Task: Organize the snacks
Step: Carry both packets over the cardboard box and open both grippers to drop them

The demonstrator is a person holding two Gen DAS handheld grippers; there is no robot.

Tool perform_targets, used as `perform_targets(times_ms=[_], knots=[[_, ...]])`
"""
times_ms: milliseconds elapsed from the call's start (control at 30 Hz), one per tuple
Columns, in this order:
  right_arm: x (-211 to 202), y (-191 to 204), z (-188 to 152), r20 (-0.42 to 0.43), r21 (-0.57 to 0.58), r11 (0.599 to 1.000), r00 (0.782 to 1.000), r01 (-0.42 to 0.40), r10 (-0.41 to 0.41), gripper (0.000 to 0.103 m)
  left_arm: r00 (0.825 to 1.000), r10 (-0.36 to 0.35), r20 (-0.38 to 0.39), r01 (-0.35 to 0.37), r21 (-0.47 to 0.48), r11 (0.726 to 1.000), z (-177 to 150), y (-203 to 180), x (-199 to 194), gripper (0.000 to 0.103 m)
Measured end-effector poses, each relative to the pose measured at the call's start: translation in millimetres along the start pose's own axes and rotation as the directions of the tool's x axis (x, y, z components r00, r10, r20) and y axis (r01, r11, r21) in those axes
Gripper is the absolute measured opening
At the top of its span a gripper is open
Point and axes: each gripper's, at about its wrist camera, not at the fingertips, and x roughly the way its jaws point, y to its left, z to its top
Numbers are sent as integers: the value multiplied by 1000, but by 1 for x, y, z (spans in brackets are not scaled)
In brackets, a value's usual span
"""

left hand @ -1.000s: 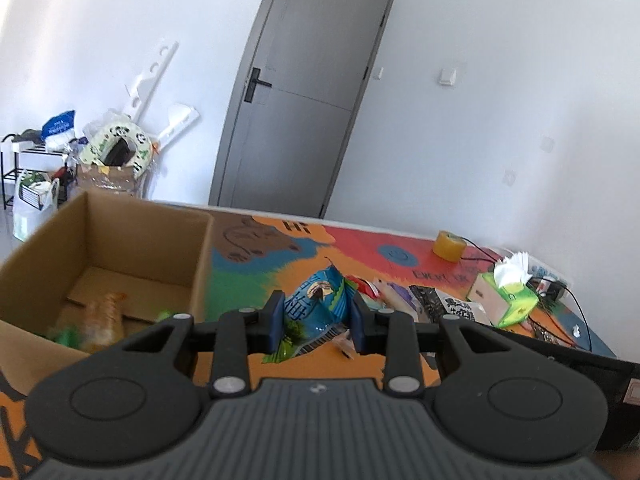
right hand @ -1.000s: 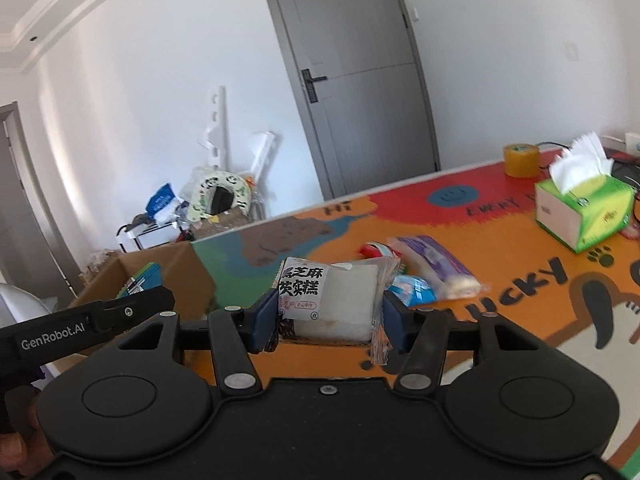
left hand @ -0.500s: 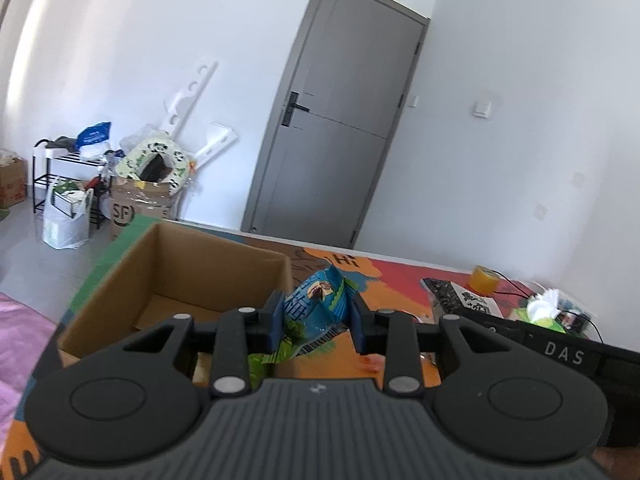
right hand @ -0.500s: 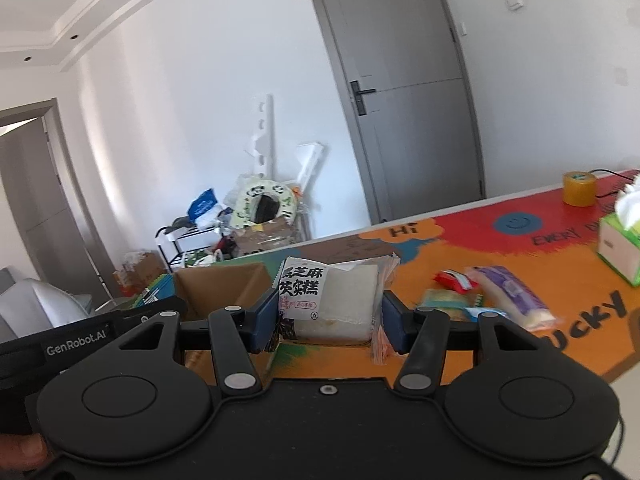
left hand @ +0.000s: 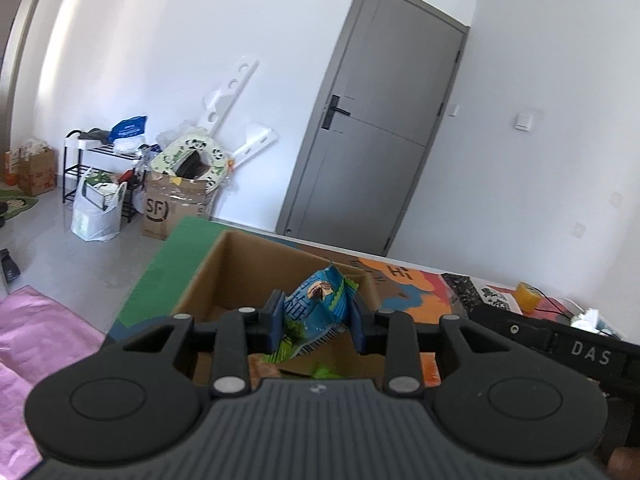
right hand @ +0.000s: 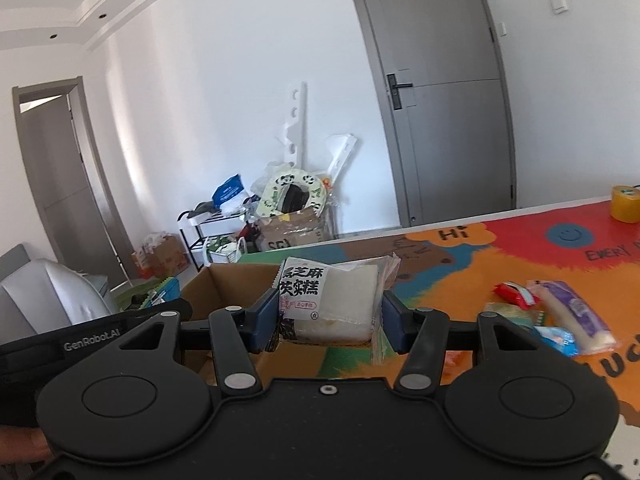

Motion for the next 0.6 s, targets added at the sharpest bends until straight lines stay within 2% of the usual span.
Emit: perform_targets(times_ms=[200, 367, 500, 600], knots=[[19, 20, 2, -19, -22, 999, 999, -35, 34, 54, 999, 30, -18, -31, -25, 999, 1, 18, 13, 33], [33, 35, 4, -36, -35, 997, 997, -62, 61, 54, 997, 74, -14, -74, 0, 997, 3, 25, 13, 36], [42, 46, 5, -45, -35, 995, 995, -96, 95, 54, 995, 94, -29, -95, -36, 995, 3, 34, 9, 38], [46, 52, 7, -59, -42, 990, 989, -135, 132, 60, 995, 99, -32, -101, -48, 994, 3, 38, 5, 43]])
